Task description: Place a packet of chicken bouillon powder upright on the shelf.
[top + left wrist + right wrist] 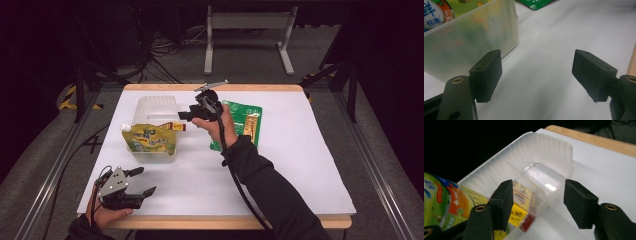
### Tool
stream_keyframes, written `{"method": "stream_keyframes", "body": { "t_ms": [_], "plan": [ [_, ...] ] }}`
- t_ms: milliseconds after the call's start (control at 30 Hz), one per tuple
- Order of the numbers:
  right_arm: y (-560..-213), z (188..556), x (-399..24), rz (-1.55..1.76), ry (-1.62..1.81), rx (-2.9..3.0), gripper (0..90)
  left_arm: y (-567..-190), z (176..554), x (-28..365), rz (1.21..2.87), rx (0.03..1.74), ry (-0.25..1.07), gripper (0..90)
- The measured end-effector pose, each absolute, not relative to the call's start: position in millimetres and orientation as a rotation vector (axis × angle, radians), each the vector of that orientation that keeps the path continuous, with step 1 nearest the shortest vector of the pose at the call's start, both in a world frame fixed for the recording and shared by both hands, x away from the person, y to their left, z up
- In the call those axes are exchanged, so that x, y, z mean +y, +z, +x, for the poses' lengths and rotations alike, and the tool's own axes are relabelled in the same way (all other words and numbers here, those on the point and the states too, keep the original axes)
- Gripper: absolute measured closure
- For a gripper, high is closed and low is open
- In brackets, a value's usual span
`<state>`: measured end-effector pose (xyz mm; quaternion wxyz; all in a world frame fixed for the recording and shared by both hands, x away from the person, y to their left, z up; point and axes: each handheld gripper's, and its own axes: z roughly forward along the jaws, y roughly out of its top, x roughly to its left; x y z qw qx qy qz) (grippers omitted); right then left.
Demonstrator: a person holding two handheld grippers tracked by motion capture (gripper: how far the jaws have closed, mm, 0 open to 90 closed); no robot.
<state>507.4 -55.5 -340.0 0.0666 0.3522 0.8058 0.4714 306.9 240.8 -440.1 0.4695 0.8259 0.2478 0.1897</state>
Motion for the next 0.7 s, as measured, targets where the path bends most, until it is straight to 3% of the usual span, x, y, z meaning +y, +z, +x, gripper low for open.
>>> {"method": "stream_keyframes", "body": {
  "t_ms": [100, 267, 700],
  "plan": [
    [-346, 501, -71, 0.920, 1.422, 2.452, 47.5, -440, 307, 241, 2.024, 0.608, 0.465, 24.7],
    [-373, 501, -82, 0.838, 1.400, 2.552, 44.8, -440, 307, 240, 2.029, 0.606, 0.466, 24.7],
    [-405, 489, -51, 0.645, 1.354, 2.551, 49.6, -441, 307, 241, 2.032, 0.602, 0.457, 24.9]
  ]
}}
